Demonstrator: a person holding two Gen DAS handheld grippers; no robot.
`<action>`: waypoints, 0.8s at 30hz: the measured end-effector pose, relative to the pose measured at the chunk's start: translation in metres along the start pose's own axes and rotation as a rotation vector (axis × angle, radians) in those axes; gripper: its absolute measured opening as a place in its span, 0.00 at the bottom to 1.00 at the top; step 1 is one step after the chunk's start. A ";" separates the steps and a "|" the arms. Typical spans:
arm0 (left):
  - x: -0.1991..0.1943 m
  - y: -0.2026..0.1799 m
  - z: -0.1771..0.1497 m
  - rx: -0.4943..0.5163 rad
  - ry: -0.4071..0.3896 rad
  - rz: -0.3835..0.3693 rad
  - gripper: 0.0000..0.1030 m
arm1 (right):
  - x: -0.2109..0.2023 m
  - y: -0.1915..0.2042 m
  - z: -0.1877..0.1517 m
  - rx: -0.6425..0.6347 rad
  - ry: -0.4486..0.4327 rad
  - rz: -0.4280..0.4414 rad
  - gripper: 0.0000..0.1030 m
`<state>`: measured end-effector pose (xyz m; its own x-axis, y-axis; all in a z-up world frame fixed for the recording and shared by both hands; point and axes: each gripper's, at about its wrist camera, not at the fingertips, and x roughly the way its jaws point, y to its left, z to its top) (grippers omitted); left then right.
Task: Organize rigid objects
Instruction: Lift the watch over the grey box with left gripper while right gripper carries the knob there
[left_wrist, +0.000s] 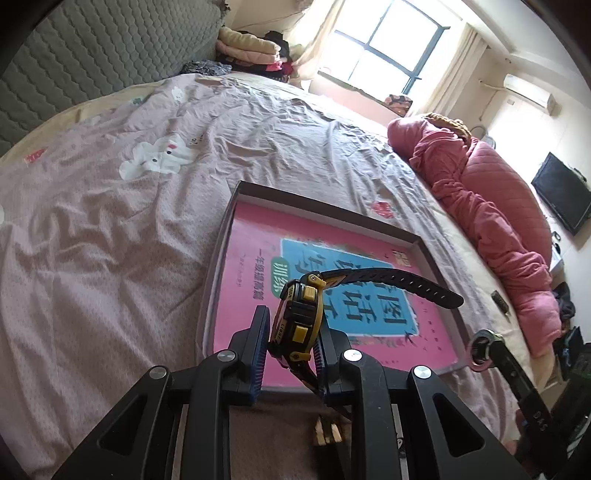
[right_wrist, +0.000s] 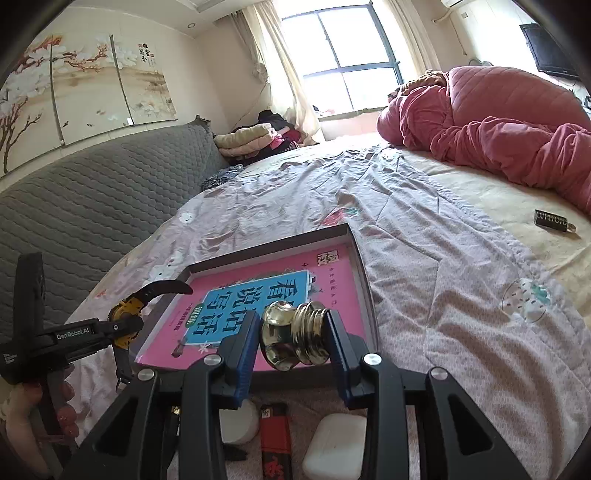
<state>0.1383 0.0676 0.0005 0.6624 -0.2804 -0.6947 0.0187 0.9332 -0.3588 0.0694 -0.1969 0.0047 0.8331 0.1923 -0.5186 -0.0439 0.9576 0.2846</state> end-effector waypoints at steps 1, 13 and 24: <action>0.002 0.001 0.001 -0.004 0.001 0.003 0.22 | 0.002 0.000 0.001 -0.001 0.000 -0.005 0.35; 0.031 0.006 0.022 -0.080 0.007 0.056 0.22 | 0.018 0.000 0.001 0.000 0.021 -0.033 0.35; 0.050 -0.001 0.016 -0.025 0.034 0.177 0.22 | 0.030 0.002 -0.001 -0.022 0.049 -0.058 0.35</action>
<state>0.1836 0.0566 -0.0240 0.6282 -0.1201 -0.7687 -0.1148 0.9629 -0.2443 0.0934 -0.1892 -0.0113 0.8066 0.1463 -0.5727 -0.0093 0.9719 0.2352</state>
